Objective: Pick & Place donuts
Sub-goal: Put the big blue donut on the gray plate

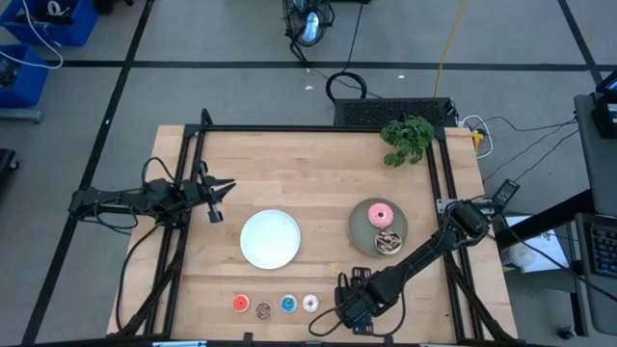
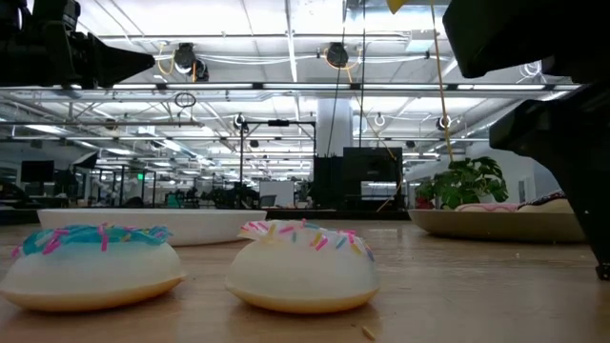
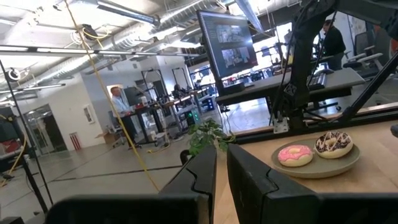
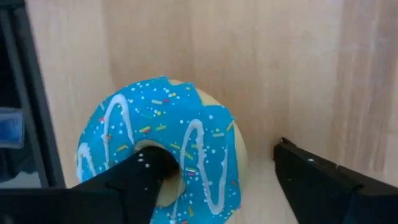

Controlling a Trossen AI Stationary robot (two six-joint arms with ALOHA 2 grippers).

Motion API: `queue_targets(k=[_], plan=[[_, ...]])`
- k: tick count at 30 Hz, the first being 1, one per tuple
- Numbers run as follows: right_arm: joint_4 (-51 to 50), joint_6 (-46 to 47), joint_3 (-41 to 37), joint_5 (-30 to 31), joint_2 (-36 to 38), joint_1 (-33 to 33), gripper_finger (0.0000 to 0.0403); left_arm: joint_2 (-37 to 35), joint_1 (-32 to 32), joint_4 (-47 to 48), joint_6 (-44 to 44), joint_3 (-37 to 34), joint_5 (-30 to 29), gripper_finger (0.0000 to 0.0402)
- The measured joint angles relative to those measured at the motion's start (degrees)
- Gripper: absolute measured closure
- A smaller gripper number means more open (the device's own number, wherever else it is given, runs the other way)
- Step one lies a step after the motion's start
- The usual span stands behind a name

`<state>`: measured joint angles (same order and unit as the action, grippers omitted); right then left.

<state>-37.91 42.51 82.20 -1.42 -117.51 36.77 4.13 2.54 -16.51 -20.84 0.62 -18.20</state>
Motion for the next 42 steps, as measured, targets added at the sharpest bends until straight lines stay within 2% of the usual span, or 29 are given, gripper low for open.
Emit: queue_targets(k=[4,10,14,17,21,25,32,37,42], plan=[[-0.33,1.75,-0.08,0.19,0.02,-0.08,0.0192,0.0,-0.01,0.0,0.02,0.0,0.0,0.0355],[-1.08,1.54,-0.14,0.05,0.01,-0.61,0.0325,0.02,0.01,-0.02,0.02,0.0,0.0,0.0355],[-1.41,0.71,-0.25,-3.33,1.11,-1.77,0.0388,0.02,-0.02,-0.02,0.02,0.0,0.0,0.0355],[-4.72,-0.9,0.86,-4.86,2.64,-2.64,0.0385,0.02,0.01,-0.02,0.02,0.0,0.0,0.0355],[-13.99,-3.32,7.18,-4.75,5.17,-4.09,0.0378,0.01,-0.01,-0.04,0.02,0.0,0.0,0.0355],[-25.73,-5.9,15.22,-1.56,6.11,-5.4,0.0391,0.01,0.01,-0.04,0.02,0.0,0.0,0.0355],[-35.54,-8.38,26.87,1.32,6.92,-8.0,0.0392,0.02,-0.01,0.94,0.06,0.0,-0.01,0.0355],[-37.52,-9.24,28.86,1.37,7.01,-9.5,0.0393,-0.01,-0.01,1.61,0.05,0.0,-0.02,0.0355],[-40.63,-6.38,28.89,0.96,7.01,-9.69,0.0393,0.0,0.01,1.34,-1.2,0.0,-0.02,0.0355]])
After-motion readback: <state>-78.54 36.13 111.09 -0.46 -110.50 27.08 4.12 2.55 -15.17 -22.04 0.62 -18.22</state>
